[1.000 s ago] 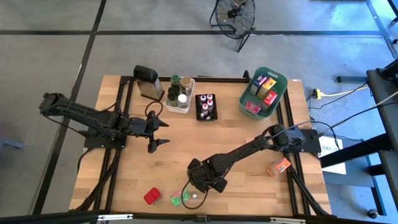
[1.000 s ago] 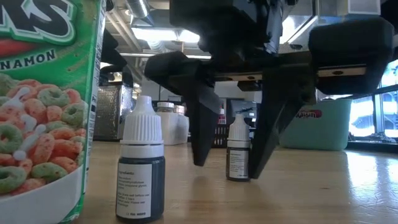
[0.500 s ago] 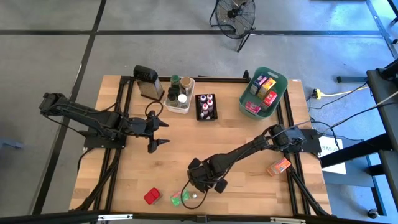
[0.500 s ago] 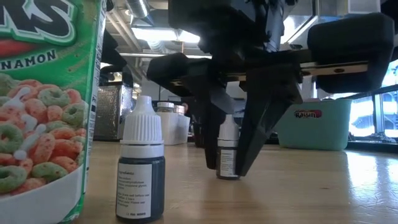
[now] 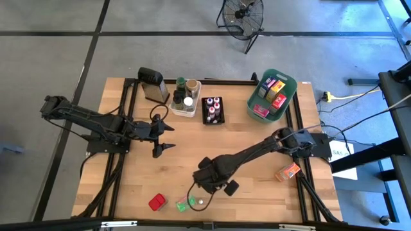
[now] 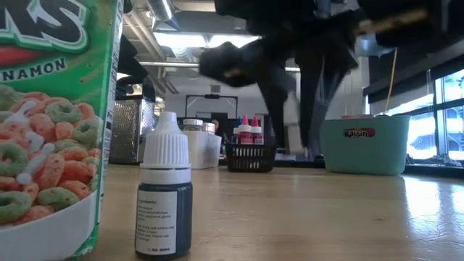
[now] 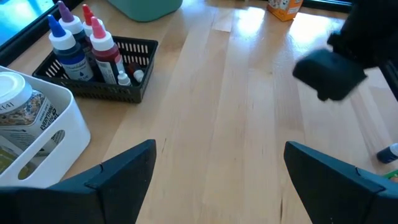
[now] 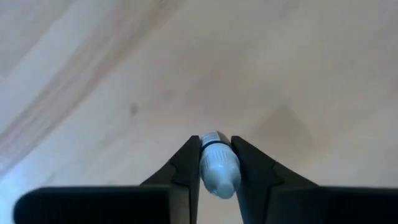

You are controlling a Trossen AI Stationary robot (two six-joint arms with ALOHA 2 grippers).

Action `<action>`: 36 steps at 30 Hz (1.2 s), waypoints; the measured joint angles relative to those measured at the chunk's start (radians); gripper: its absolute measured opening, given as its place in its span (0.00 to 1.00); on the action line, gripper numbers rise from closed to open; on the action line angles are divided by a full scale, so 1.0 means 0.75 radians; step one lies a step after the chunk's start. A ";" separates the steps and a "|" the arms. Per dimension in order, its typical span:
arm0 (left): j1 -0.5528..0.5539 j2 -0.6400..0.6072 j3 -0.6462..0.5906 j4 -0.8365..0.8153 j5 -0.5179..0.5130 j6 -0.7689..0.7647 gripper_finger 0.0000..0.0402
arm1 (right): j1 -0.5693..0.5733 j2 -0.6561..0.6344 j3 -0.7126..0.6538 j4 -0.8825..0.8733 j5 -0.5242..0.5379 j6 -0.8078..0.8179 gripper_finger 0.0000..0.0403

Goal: Pick & Place Kitchen Items
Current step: Put the small green food coloring bottle into the black bin

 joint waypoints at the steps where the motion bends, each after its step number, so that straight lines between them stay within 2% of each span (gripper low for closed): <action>1: 0.000 0.000 0.000 0.000 0.000 0.000 0.87 | -0.007 0.000 0.032 -0.060 0.013 0.006 0.18; 5: 0.000 0.000 0.000 0.000 0.000 0.000 0.87 | -0.058 -0.001 0.164 -0.277 0.162 0.122 0.18; 8: 0.000 0.000 0.000 0.001 0.001 0.000 0.87 | -0.139 -0.007 0.232 -0.401 0.191 0.154 0.18; 15: 0.000 0.000 0.000 0.003 0.001 0.000 0.87 | -0.392 -0.110 0.242 -0.401 0.040 0.115 0.18; 20: 0.000 0.000 0.000 0.004 0.001 0.000 0.87 | -0.519 -0.175 0.242 -0.354 0.010 0.066 0.18; 25: 0.000 0.000 0.000 0.006 0.001 0.000 0.87 | -0.577 -0.183 0.193 -0.308 -0.041 0.017 0.18; 30: 0.000 0.000 0.000 0.005 0.001 0.000 0.87 | -0.641 -0.185 0.059 -0.269 -0.047 -0.005 0.18; 36: 0.000 0.000 0.000 0.006 0.001 -0.001 0.87 | -0.760 -0.217 -0.083 -0.165 -0.136 -0.034 0.18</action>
